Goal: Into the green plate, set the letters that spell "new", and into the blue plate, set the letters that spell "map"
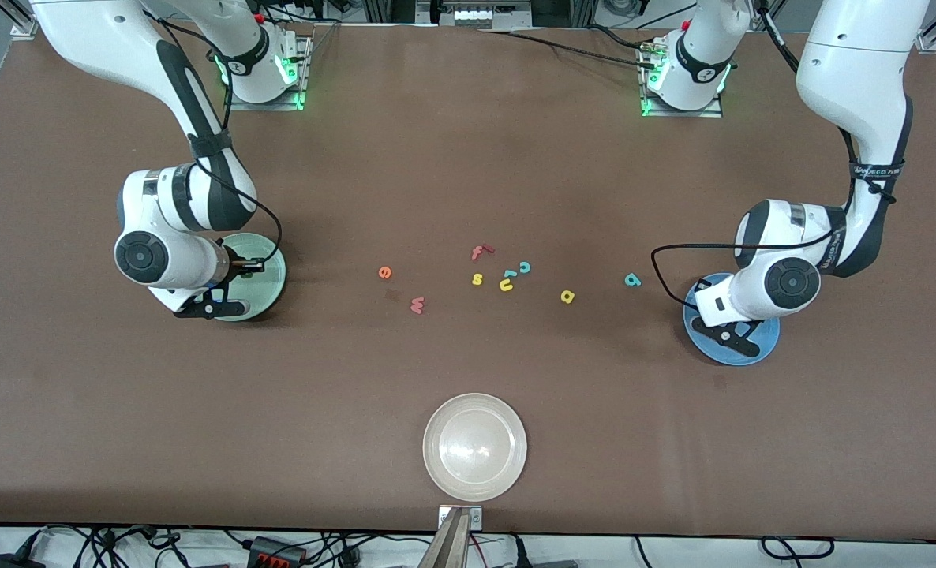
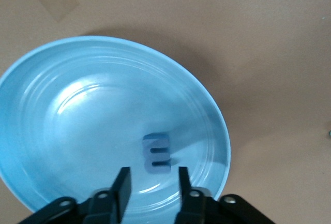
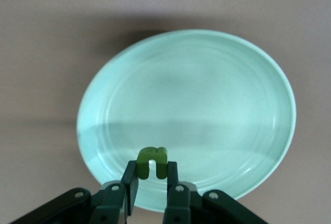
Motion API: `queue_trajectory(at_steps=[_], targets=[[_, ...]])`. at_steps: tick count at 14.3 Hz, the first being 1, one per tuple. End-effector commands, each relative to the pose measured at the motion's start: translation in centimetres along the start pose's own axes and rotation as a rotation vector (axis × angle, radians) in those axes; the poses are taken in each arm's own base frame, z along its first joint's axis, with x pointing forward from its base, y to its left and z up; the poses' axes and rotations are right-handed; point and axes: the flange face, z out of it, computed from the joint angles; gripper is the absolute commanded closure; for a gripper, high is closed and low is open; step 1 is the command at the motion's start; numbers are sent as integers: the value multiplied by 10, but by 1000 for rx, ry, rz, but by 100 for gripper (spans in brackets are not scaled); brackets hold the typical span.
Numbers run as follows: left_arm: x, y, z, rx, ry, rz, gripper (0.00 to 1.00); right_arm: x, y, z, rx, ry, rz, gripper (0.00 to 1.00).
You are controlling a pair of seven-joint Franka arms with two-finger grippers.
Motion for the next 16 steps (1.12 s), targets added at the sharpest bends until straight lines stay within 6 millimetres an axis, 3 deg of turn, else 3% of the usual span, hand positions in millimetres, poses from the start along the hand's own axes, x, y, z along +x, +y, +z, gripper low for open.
queue_trajectory(at_steps=[1, 3, 4, 5, 6, 7, 9, 11, 13, 16], targets=[[-1, 9, -25, 13, 12, 36, 0, 6, 5, 25, 7, -7, 21, 93], [1, 36, -53, -4, 2, 62, 0, 9, 4, 36, 4, -14, 22, 88], [2, 56, -66, -11, -4, 81, 0, 9, 9, 38, 7, -18, 30, 73], [5, 82, -78, -17, -11, 74, 0, 9, 12, 36, 10, -22, 41, 31], [6, 99, -84, -21, -18, 14, 0, 9, 16, 21, 17, -4, 52, 0], [9, 114, -85, -22, -21, -85, 0, 8, 15, -1, 22, 12, 52, 0], [12, 123, -76, -26, -39, -297, 0, 5, -6, -44, 29, 39, 16, 0], [11, 127, -66, -43, -62, -442, 0, 4, -49, -67, 33, 91, -54, 0], [10, 129, -58, -133, -96, -609, 0, 2, -96, -65, 45, 141, -57, 0], [0, 104, -38, -228, -91, -799, 0, -9, -166, -50, 65, 172, -37, 0]])
